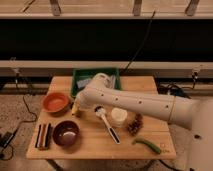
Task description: Place banana in metal cup
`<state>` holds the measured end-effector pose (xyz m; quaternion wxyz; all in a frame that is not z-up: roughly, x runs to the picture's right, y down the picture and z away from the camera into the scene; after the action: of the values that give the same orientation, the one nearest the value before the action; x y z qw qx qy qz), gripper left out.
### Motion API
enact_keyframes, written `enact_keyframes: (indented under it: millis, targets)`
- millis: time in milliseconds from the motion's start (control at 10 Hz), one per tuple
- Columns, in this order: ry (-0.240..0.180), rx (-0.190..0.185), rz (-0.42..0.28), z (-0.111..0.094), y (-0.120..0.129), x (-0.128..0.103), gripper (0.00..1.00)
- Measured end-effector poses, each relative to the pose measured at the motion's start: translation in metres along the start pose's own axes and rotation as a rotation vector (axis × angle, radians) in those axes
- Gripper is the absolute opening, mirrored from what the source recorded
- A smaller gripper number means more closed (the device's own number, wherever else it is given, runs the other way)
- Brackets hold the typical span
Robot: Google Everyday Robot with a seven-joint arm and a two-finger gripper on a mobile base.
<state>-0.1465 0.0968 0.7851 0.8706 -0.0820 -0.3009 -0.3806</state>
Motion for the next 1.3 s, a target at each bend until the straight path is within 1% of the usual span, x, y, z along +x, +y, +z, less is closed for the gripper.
enact_keyframes:
  millis: [400, 500, 700, 1000, 1200, 1300]
  targets:
    - [-0.005, -0.002, 0.001, 0.005, -0.005, 0.009, 0.00]
    - [-0.007, -0.008, 0.000, 0.007, -0.005, 0.010, 0.06]
    - [-0.012, -0.016, 0.002, 0.010, -0.003, 0.011, 0.23]
    - [-0.020, -0.024, 0.006, 0.015, -0.001, 0.013, 0.56]
    - [-0.025, -0.022, 0.006, 0.016, -0.001, 0.015, 0.75]
    - [-0.028, -0.020, 0.006, 0.016, -0.001, 0.016, 0.80]
